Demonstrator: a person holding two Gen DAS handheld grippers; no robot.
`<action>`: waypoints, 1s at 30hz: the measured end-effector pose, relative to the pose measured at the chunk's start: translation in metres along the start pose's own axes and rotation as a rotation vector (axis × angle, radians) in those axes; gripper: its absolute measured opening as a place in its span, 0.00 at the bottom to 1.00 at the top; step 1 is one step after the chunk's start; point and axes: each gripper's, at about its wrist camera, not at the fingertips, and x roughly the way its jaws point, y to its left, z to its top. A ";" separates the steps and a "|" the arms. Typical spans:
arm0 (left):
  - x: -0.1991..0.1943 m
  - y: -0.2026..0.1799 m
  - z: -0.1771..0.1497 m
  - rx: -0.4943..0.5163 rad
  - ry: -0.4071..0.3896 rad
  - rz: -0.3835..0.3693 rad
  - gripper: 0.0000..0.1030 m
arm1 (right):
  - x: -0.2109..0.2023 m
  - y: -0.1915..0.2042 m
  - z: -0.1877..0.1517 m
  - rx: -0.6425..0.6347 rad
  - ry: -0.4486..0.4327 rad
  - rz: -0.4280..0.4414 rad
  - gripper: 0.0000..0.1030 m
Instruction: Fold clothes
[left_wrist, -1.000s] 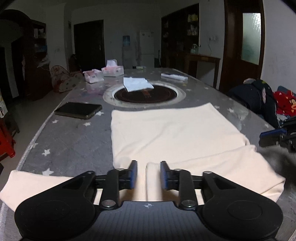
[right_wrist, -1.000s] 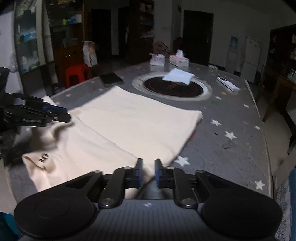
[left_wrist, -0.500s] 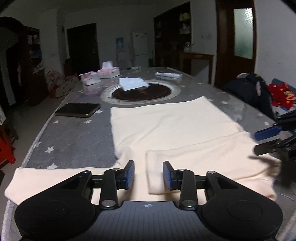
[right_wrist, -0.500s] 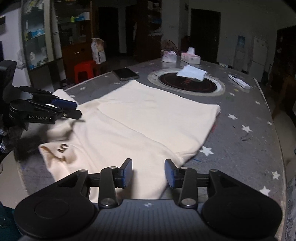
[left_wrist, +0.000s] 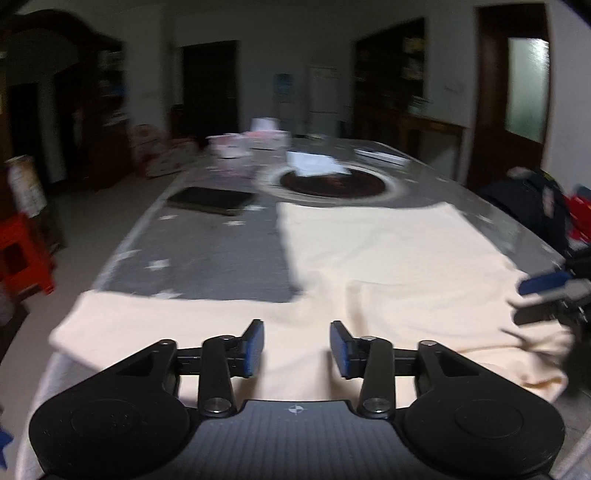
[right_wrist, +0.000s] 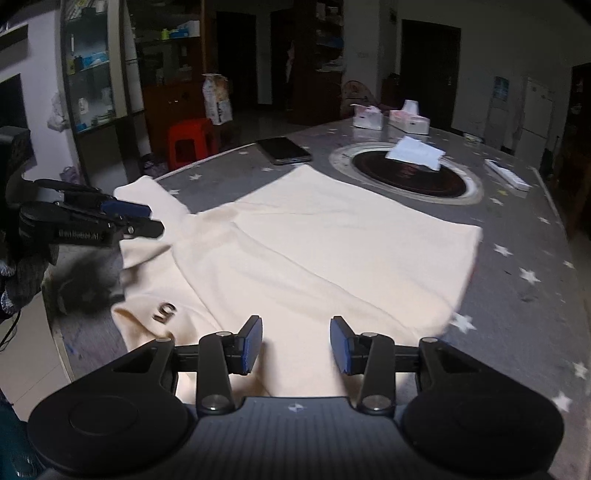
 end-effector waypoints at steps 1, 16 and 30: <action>-0.001 0.009 0.000 -0.020 -0.001 0.037 0.48 | 0.005 0.003 0.001 -0.004 0.006 0.010 0.41; 0.016 0.142 -0.004 -0.329 0.042 0.346 0.58 | 0.004 0.017 0.006 0.007 0.000 0.026 0.49; 0.002 0.127 0.011 -0.337 -0.061 0.248 0.05 | -0.021 0.004 0.000 0.090 -0.081 -0.012 0.50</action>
